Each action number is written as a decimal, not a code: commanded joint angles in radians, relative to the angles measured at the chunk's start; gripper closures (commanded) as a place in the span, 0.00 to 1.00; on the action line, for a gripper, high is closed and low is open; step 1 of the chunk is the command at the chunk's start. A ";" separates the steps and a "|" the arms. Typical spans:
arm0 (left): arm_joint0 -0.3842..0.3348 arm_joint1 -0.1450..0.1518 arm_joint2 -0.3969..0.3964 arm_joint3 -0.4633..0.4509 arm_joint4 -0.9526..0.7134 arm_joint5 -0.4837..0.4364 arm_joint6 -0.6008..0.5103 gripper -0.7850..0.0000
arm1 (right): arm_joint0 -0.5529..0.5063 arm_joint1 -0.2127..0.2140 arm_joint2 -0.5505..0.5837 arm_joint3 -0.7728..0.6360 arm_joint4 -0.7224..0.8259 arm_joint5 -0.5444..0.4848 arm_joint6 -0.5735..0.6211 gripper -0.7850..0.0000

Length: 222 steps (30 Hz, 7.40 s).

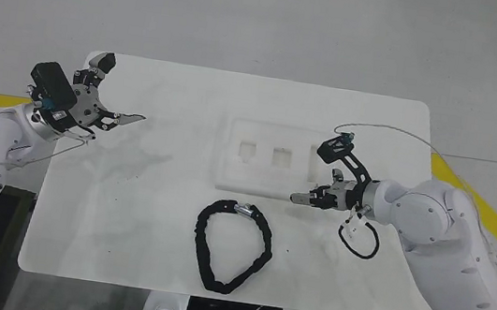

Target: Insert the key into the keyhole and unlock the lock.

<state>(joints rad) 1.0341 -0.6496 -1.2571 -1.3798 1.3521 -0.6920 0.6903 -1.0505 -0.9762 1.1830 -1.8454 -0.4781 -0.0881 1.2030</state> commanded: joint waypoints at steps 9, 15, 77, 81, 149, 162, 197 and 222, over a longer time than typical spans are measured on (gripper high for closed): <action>0.000 0.000 0.000 0.000 0.000 0.000 0.000 0.00 | -0.014 0.001 0.008 -0.005 0.009 0.025 -0.019 0.00; 0.000 0.000 0.000 0.000 0.000 0.000 0.000 0.00 | 0.005 0.000 -0.012 -0.028 -0.023 0.125 0.035 0.00; 0.000 0.000 0.000 0.000 0.000 0.000 0.000 0.00 | 0.061 -0.012 -0.078 -0.043 -0.277 0.312 0.110 1.00; 0.000 0.000 0.000 0.000 0.000 0.000 0.000 0.00 | 0.062 -0.009 -0.068 -0.053 -0.319 0.324 0.130 1.00; 0.002 -0.019 0.101 -0.233 0.164 -0.106 -0.078 0.00 | -0.185 0.025 0.266 -0.221 0.005 0.000 0.026 1.00; -0.138 -0.100 0.396 -0.242 0.404 -0.187 -0.038 0.00 | -0.185 0.025 0.266 -0.221 0.005 0.000 0.026 1.00; -0.232 -0.164 0.538 -0.140 0.437 -0.229 -0.024 0.00 | -0.185 0.025 0.266 -0.221 0.005 0.000 0.026 1.00; -0.367 -0.254 0.793 -0.116 0.333 -0.320 -0.382 0.00 | -0.185 0.025 0.266 -0.221 0.005 0.000 0.026 1.00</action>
<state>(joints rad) 0.6752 -0.9013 -0.4730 -1.5008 1.7092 -1.0123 0.3322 -1.2351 -0.9513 1.4492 -2.0662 -0.4730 -0.0884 1.2294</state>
